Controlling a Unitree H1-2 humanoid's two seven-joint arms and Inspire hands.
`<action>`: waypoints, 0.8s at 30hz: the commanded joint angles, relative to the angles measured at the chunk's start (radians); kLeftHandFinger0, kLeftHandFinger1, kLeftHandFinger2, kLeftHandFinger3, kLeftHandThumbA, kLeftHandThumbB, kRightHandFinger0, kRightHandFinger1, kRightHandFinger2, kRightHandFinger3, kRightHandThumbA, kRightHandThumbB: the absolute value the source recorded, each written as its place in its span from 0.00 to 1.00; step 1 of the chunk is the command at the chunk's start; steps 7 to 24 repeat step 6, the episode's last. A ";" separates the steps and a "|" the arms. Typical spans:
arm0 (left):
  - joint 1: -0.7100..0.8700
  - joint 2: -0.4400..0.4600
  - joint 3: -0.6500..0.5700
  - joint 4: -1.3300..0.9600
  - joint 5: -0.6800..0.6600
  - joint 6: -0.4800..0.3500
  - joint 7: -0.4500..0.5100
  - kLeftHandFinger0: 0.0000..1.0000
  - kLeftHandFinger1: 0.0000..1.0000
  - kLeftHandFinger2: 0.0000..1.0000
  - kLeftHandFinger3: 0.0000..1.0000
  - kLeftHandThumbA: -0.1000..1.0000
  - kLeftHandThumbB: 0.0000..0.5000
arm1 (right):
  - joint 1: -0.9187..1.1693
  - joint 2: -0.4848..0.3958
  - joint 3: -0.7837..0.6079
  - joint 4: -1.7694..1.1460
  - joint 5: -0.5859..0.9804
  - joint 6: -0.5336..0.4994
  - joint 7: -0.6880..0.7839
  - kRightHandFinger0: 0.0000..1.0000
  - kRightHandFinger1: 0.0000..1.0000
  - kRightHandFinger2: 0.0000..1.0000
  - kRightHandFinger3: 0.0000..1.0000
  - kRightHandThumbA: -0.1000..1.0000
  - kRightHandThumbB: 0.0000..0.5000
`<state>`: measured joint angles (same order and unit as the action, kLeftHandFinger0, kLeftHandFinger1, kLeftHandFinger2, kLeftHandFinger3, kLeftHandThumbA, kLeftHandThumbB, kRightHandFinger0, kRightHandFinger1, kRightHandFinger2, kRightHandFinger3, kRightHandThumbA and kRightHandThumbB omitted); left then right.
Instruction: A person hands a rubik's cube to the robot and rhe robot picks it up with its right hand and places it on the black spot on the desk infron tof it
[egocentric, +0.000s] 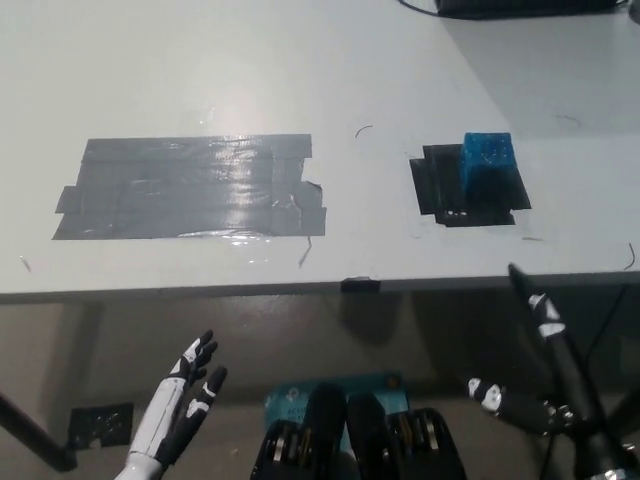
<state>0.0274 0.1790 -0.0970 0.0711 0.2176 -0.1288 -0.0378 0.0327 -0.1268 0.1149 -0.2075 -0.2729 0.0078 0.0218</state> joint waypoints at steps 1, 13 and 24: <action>0.003 0.009 0.009 -0.011 -0.021 -0.061 -0.001 1.00 1.00 1.00 1.00 0.97 0.28 | -0.010 0.021 0.011 0.086 -0.012 -0.164 -0.052 1.00 1.00 1.00 1.00 0.89 0.50; -0.005 0.010 0.007 -0.005 -0.013 -0.066 0.000 1.00 1.00 1.00 1.00 0.98 0.27 | -0.016 0.015 0.009 0.134 -0.017 -0.170 -0.044 1.00 1.00 1.00 1.00 0.90 0.53; -0.005 0.010 0.007 -0.005 -0.013 -0.066 0.000 1.00 1.00 1.00 1.00 0.98 0.27 | -0.016 0.015 0.009 0.134 -0.017 -0.170 -0.044 1.00 1.00 1.00 1.00 0.90 0.53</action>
